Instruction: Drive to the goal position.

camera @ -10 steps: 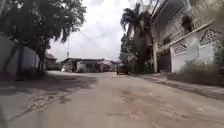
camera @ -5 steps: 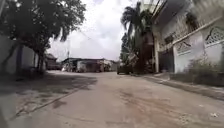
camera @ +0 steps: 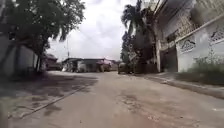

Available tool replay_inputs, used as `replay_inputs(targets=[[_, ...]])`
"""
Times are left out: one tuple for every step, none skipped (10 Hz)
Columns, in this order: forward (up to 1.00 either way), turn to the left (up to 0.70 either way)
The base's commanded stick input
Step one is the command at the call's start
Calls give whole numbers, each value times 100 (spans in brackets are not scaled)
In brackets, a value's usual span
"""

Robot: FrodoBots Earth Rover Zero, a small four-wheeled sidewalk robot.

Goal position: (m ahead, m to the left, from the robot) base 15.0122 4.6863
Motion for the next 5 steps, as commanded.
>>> replay_inputs(targets=[[50,1],[50,1],[50,1],[50,1],[50,1]])
